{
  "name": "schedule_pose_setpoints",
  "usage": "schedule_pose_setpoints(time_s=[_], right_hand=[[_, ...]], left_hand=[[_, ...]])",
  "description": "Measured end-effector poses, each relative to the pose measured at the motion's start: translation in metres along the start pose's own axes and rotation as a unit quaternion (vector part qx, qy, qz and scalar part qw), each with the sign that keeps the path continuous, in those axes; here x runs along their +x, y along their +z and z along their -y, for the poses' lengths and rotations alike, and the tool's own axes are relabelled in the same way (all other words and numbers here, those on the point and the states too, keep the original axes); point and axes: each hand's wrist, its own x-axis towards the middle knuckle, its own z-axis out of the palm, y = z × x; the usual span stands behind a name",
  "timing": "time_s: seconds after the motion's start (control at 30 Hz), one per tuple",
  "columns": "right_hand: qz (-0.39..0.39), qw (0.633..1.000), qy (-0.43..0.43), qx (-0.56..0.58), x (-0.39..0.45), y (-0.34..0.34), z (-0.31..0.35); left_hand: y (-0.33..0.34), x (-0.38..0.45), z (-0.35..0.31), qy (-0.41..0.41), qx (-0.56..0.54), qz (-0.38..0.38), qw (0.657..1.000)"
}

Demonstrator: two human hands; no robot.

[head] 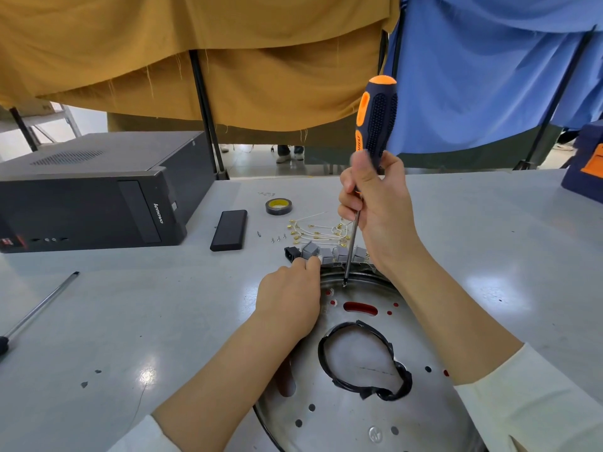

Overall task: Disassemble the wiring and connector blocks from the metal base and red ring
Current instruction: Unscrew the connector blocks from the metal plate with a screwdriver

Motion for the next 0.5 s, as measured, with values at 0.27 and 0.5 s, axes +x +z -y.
schedule_pose_setpoints(time_s=[0.27,0.5], right_hand=[[0.009,1.0,-0.007,0.011,-0.0017,-0.0006,-0.0012],[-0.019,0.999,-0.01,-0.033,-0.0015,-0.0024,-0.0027]], left_hand=[[0.0007,0.0008,-0.0002,0.001,0.0,-0.004,1.0],[0.0015,0.0008,-0.0001,0.001,0.0,-0.005,1.0]])
